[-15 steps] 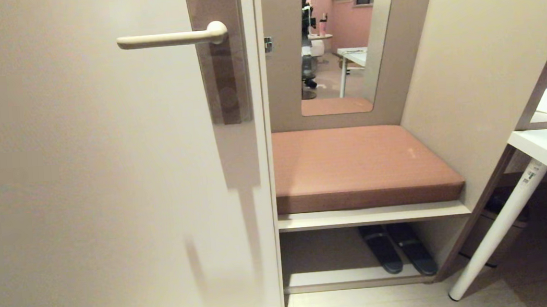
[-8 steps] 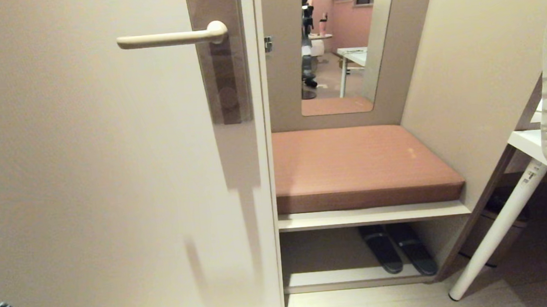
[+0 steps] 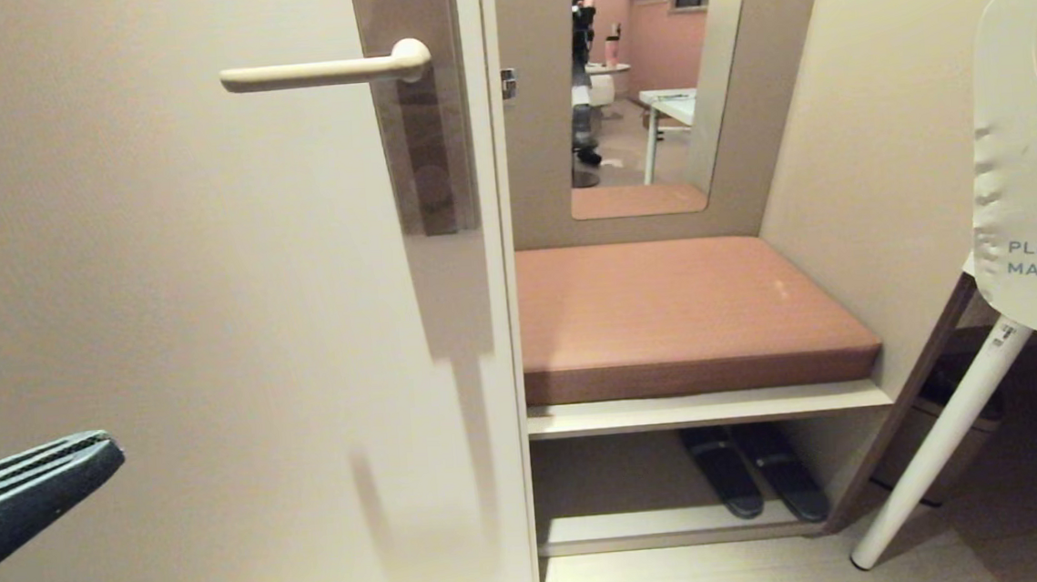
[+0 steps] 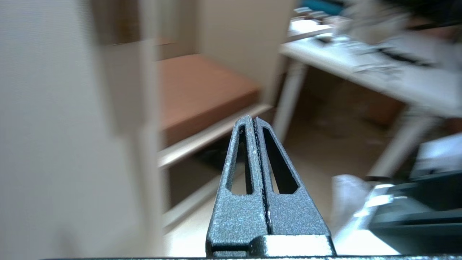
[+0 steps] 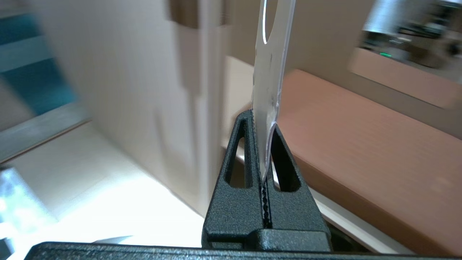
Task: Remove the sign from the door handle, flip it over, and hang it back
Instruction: Hand it to the other hand
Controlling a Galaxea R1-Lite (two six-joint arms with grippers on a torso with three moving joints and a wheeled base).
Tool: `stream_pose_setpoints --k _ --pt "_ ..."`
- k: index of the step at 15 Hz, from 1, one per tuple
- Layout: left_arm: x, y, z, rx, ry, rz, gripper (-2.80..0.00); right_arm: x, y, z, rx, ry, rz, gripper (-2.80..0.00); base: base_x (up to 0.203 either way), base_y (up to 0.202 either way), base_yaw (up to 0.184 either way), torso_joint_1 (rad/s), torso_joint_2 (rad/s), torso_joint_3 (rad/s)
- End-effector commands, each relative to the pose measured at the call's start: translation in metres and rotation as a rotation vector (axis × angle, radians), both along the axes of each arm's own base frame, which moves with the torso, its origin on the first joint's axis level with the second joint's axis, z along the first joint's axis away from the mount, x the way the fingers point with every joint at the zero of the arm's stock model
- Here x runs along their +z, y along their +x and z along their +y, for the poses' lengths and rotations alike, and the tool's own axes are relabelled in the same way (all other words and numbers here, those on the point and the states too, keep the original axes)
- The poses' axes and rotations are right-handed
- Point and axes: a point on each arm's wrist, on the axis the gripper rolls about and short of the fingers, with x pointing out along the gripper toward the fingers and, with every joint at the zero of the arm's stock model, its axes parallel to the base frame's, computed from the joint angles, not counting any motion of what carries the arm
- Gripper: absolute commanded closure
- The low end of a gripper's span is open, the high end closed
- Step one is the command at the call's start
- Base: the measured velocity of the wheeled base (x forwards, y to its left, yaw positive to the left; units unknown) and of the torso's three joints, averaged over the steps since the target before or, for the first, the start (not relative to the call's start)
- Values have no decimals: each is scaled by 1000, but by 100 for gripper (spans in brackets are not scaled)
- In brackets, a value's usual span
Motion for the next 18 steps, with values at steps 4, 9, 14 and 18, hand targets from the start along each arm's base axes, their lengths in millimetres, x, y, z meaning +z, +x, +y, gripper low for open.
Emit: stream_pose_setpoints --k 4,9,14,18 --pt "13 30 -38 -168 -66 84 0 5 21 4 114 4 23 0 0 0 0 0 0 0" --pt "12 50 -58 -264 -54 103 0 9 25 28 291 7 32 0 0 0 0 0 0 0" --pt "15 61 -71 -301 -46 117 0 13 32 56 461 3 52 0 0 0 0 0 0 0" --pt "17 65 -75 -305 -84 126 0 28 44 74 526 121 58 0 0 0 0 0 0 0"
